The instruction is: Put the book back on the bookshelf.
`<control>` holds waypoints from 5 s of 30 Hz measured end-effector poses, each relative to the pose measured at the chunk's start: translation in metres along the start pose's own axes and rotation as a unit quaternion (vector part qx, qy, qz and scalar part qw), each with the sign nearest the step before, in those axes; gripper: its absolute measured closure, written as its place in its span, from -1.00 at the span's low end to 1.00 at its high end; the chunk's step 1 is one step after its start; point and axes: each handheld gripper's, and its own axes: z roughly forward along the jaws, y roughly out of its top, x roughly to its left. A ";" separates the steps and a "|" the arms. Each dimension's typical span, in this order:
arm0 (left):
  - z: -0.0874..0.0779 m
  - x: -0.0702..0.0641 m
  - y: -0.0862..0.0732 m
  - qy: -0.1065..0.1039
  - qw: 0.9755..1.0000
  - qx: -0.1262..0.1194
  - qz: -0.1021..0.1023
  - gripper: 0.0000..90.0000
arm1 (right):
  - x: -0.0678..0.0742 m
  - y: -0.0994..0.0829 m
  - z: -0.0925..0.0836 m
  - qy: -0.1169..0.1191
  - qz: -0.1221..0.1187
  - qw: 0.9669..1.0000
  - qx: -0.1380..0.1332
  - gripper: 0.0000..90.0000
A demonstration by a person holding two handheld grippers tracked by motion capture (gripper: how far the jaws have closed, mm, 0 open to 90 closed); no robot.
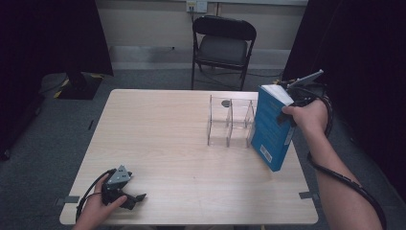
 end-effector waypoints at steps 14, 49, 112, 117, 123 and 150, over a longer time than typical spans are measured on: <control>0.000 0.000 0.000 0.003 1.000 0.000 0.003 -1.00 | 0.005 -0.031 0.001 -0.007 -0.027 0.999 0.022 0.34; 0.000 0.000 0.000 0.003 1.000 0.001 0.003 -1.00 | 0.006 -0.011 0.003 -0.007 -0.019 1.000 0.010 0.37; 0.000 0.001 0.001 0.001 1.000 0.002 0.005 -1.00 | -0.003 0.053 0.036 -0.021 0.024 0.998 -0.050 0.36; 0.000 0.001 0.001 0.002 1.000 0.001 0.005 -1.00 | -0.003 0.048 0.040 -0.018 0.029 0.998 -0.049 0.35; 0.000 0.001 0.001 0.002 1.000 0.001 0.006 -1.00 | -0.002 0.047 0.041 -0.022 0.022 0.998 -0.053 0.32; 0.000 0.001 0.001 0.002 1.000 0.001 0.006 -1.00 | -0.003 0.042 0.036 -0.011 0.016 0.999 -0.028 -0.30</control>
